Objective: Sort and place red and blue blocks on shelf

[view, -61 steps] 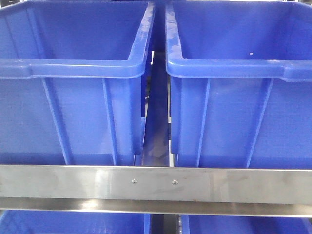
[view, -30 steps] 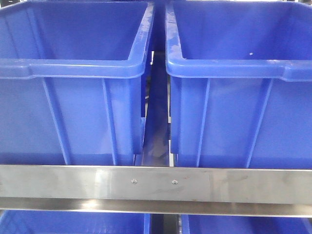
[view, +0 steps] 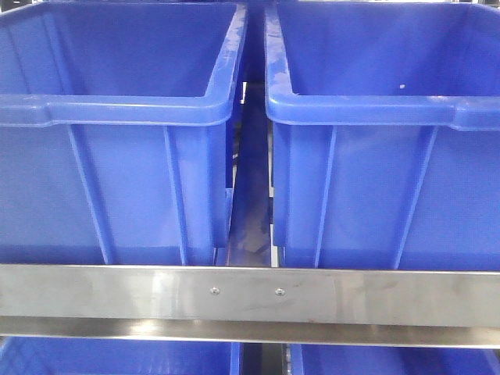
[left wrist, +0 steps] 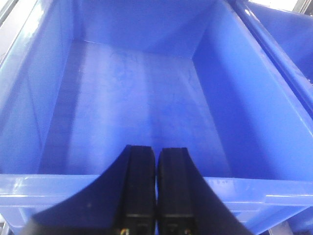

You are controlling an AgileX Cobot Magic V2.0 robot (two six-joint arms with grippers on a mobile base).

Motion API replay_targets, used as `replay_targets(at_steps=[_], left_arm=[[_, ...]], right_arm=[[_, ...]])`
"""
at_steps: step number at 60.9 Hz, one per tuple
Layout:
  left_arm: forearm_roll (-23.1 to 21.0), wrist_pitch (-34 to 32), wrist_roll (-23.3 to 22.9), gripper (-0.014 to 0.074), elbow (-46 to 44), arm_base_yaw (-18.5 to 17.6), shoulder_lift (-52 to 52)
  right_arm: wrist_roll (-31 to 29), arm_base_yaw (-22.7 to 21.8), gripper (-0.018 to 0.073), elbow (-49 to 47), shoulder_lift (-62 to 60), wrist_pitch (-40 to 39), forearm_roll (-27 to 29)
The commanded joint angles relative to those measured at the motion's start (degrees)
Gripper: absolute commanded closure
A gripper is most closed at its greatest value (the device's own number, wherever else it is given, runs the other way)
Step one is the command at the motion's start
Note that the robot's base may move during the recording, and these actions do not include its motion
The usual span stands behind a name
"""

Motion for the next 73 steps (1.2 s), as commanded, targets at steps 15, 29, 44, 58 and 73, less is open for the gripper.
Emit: replay_targets(at_steps=[15,29,44,58,73], left_arm=[[-0.6,-5.1,-0.2,0.0463,-1.7,0.2,0.0],[-0.6,-5.1,-0.2,0.0463,-1.7,0.2,0.5],[-0.6,-5.1,-0.2,0.0463,-1.7,0.2,0.5],[-0.6,-5.1,-0.2,0.0463,-1.7,0.2,0.5],[-0.6,-5.1,-0.2,0.0463,-1.7,0.2,0.5]], right_arm=[[-0.1,-6.1,0.0489,14.5,-17.9,-7.4,-0.2],[-0.1,-6.1,0.0489,18.2,-17.7,-9.2,0.2],[-0.1,-6.1,0.0490,18.2,-17.5,-9.2,0.2],[-0.1,-6.1,0.0490,18.2,-17.5,-9.2,0.2],[-0.1,-6.1,0.0490,18.2,-17.5,-9.2,0.2]])
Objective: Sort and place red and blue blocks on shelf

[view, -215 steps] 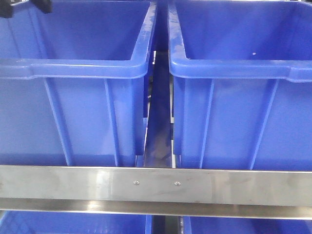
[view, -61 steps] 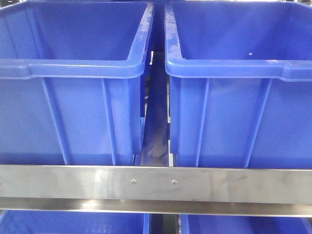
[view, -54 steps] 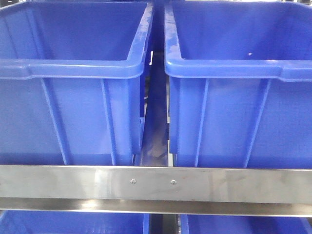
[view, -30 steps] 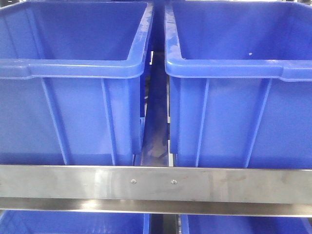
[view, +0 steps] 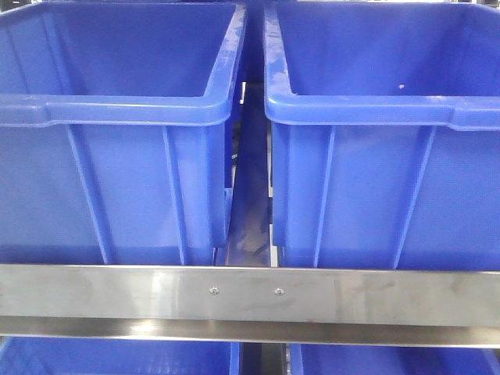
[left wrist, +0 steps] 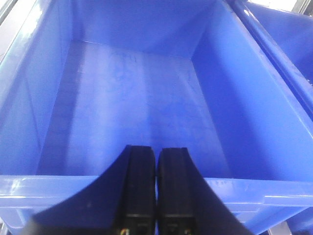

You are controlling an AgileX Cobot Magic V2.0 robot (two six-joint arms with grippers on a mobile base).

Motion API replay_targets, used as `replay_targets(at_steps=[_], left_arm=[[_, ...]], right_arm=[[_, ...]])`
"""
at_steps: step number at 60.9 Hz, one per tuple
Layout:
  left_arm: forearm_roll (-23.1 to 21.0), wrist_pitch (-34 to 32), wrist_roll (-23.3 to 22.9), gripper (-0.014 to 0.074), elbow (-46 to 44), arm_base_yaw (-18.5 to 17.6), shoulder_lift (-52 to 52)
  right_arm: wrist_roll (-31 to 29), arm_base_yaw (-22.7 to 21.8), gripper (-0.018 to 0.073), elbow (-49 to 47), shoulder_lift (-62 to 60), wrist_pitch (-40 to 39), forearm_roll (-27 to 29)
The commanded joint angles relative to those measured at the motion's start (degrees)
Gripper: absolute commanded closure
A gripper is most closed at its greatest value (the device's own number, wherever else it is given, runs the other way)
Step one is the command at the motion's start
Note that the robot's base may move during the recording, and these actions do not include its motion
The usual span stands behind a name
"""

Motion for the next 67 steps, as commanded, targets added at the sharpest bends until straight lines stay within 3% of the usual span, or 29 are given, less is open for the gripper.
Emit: replay_targets(at_steps=[1,11,27,34,45,53,67], left_arm=[[-0.6,-4.8,-0.2,0.0463,-1.7,0.2,0.4],[0.1,-3.0,0.1,0.0463,-1.3,0.8,-3.5],[3.7,0.4,0.1,0.0463,11.3,13.4,-25.4],[3.7,-0.6,0.1,0.0463,19.2,16.8,-32.2],[3.5,-9.8,0.1,0.0463,27.3,17.2,-31.9],[5.8,-9.1,0.1,0.0463,27.0,17.2,-31.9],[5.9,-9.6,0.1,0.0463,27.0,17.2,-31.7]], right_arm=[[-0.1,-0.2,0.0490,-1.1,-1.1,-5.3,-0.1],[-0.1,-0.2,0.0490,-1.1,-1.1,-5.3,-0.1],[-0.1,-0.2,0.0490,-1.1,-1.1,-5.3,-0.1],[-0.1,-0.2,0.0490,-1.1,-1.1,-5.3,-0.1],[-0.1,-0.2,0.0490,-1.1,-1.1,-5.3,-0.1],[-0.1,-0.2,0.0490,-1.1,-1.1,-5.3,-0.1],[-0.1,-0.2,0.0490,-1.1,-1.1,-5.3,-0.1]])
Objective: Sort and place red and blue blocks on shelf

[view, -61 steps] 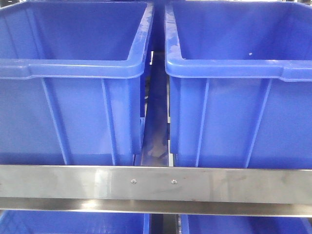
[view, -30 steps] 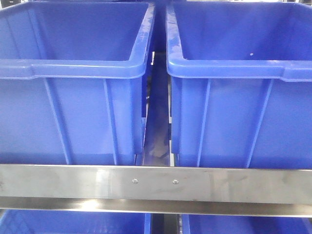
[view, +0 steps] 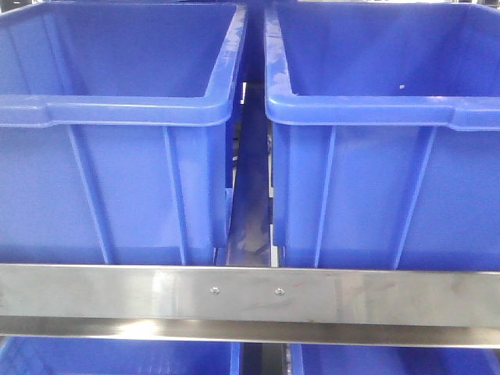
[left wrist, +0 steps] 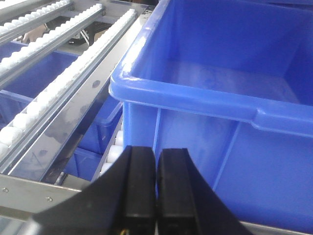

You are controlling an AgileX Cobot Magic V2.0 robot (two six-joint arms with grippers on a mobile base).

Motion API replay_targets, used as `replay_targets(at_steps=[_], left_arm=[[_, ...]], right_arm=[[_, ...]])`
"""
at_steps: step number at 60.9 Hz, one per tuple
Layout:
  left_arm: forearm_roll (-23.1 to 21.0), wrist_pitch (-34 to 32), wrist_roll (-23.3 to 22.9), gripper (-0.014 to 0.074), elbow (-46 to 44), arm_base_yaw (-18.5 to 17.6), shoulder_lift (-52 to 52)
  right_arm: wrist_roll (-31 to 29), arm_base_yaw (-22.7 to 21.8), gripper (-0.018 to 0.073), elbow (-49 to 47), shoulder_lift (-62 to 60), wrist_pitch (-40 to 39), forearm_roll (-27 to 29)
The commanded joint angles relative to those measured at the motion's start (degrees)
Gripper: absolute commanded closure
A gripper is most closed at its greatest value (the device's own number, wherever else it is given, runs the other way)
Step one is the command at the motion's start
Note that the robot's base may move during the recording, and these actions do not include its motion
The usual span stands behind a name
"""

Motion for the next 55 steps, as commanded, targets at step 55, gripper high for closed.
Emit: replay_targets(at_steps=[55], left_arm=[[2.5,-9.9,-0.2,0.0463,2.2,-7.4,-1.2]], right_arm=[[-0.1,-0.2,0.0490,-1.1,-1.1,-5.0,-0.1]])
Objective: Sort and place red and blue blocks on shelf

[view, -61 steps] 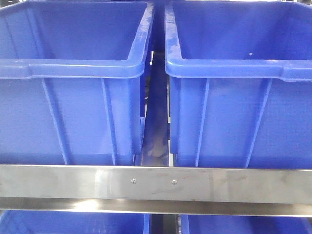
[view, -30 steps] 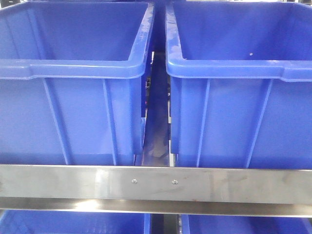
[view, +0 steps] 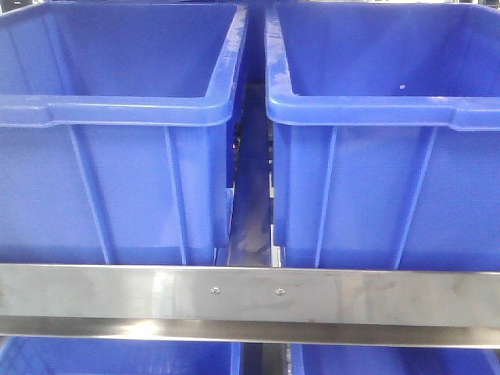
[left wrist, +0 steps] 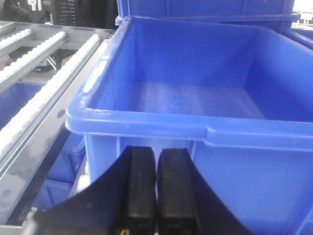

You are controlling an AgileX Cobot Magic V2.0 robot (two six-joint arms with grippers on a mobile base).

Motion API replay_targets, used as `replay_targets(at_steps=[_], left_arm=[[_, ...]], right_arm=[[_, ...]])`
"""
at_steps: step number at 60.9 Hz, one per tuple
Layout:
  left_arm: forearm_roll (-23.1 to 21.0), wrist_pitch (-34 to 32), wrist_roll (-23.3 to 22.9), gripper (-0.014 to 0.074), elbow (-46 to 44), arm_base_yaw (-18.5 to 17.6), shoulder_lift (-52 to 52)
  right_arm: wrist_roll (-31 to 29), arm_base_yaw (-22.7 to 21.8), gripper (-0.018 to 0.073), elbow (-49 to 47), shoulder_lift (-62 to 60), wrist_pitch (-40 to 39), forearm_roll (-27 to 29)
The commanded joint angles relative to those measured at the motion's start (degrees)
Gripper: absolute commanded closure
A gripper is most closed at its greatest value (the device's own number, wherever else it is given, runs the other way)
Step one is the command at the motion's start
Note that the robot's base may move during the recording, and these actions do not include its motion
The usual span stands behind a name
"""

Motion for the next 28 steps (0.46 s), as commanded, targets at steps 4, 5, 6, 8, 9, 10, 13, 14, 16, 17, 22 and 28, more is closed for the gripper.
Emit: replay_targets(at_steps=[4,5,6,8,9,10,13,14,16,17,22,28], left_arm=[[-0.7,-5.1,-0.2,0.0463,2.2,-0.5,-1.2],[-0.7,-5.1,-0.2,0.0463,2.2,-0.5,-1.2],[-0.7,-5.1,-0.2,0.0463,2.2,-0.5,-1.2],[-0.7,-5.2,-0.2,0.0463,2.2,-0.5,-1.2],[-0.7,-5.2,-0.2,0.0463,2.2,-0.5,-1.2],[-0.7,-5.2,-0.2,0.0463,2.2,-0.5,-1.2],[-0.7,-5.2,-0.2,0.0463,2.2,-0.5,-1.2],[-0.7,-5.2,-0.2,0.0463,2.2,-0.5,-1.2],[-0.7,-5.2,-0.2,0.0463,2.2,-0.5,-1.2],[-0.7,-5.2,-0.2,0.0463,2.2,-0.5,-1.2],[-0.7,-5.2,-0.2,0.0463,2.2,-0.5,-1.2],[-0.7,-5.2,-0.2,0.0463,2.2,-0.5,-1.2]], right_arm=[[-0.1,-0.2,0.0490,-1.1,-1.1,-5.0,-0.1],[-0.1,-0.2,0.0490,-1.1,-1.1,-5.0,-0.1],[-0.1,-0.2,0.0490,-1.1,-1.1,-5.0,-0.1],[-0.1,-0.2,0.0490,-1.1,-1.1,-5.0,-0.1],[-0.1,-0.2,0.0490,-1.1,-1.1,-5.0,-0.1],[-0.1,-0.2,0.0490,-1.1,-1.1,-5.0,-0.1],[-0.1,-0.2,0.0490,-1.1,-1.1,-5.0,-0.1],[-0.1,-0.2,0.0490,-1.1,-1.1,-5.0,-0.1],[-0.1,-0.2,0.0490,-1.1,-1.1,-5.0,-0.1],[-0.1,-0.2,0.0490,-1.1,-1.1,-5.0,-0.1],[-0.1,-0.2,0.0490,-1.1,-1.1,-5.0,-0.1],[-0.1,-0.2,0.0490,-1.1,-1.1,-5.0,-0.1]])
